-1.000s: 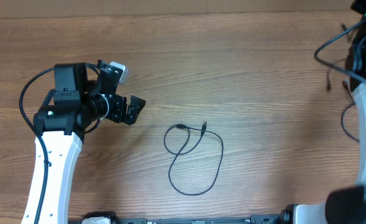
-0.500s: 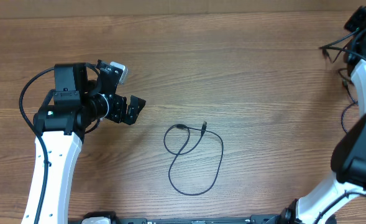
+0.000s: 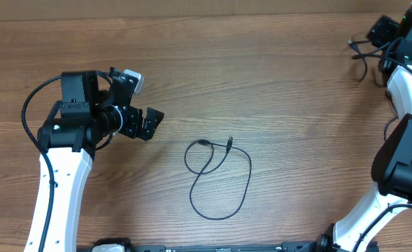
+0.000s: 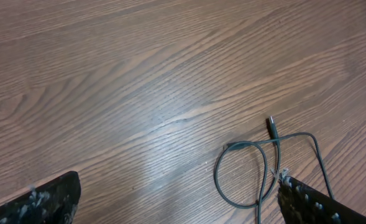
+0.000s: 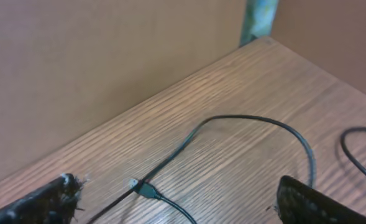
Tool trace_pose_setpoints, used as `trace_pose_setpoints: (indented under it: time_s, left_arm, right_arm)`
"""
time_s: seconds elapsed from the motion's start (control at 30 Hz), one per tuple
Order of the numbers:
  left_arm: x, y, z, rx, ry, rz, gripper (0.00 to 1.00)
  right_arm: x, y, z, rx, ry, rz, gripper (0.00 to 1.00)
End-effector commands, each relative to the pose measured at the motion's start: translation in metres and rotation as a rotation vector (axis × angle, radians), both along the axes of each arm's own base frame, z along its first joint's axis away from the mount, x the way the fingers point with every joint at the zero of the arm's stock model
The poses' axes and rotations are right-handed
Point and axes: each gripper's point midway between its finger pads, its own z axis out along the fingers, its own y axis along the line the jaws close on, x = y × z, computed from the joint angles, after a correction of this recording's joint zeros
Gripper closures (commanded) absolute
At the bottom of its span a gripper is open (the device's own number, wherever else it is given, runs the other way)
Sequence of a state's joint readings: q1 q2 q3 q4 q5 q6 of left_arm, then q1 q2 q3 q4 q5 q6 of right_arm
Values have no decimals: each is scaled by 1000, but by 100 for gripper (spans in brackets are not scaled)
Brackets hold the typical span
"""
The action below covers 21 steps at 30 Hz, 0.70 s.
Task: Untangle cables
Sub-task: 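Carry the cable off to the right edge with the right gripper, then move the right gripper back to the short black cable at center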
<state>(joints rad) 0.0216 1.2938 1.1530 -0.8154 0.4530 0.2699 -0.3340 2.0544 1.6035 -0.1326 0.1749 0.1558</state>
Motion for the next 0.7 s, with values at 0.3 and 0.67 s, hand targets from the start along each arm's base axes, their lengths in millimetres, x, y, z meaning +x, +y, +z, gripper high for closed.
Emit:
trace_pose_setpoints:
  time_s: [0.3,0.67]
  left_arm:
    - [1,-2,16,1,-54,-23,1]
    - [1,-2,16,1,-54,-23,1]
  right_arm:
    - [-5,68,78,115,-111,268,0]
    - [-57,192,40,444,172,559,0]
